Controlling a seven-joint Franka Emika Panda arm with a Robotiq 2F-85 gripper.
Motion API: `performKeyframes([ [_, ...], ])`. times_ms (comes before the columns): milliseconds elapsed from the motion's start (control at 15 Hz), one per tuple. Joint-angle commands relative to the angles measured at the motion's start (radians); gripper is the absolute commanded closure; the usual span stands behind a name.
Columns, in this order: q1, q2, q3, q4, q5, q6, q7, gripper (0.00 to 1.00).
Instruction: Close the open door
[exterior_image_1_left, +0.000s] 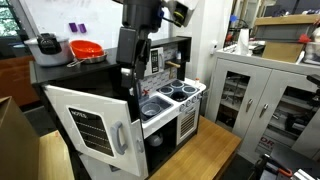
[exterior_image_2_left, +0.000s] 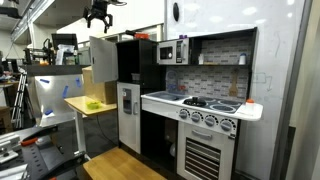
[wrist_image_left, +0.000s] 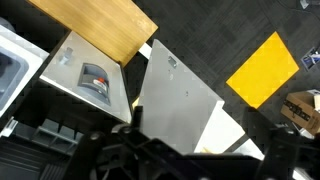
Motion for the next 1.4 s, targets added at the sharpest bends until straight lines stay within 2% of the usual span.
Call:
performKeyframes([
  [0,0.005,0.072,0.021,0.075,-0.007,0.005,0.032,0.0],
  [467,0.014,0.211,0.053,0.165,-0.038,0.003,0.078,0.0],
  [867,0.043,0.232,0.052,0.189,-0.274,0.009,0.235,0.0],
  [1333,0.034,0.234,0.029,0.169,-0.441,0.023,0.324,0.0],
])
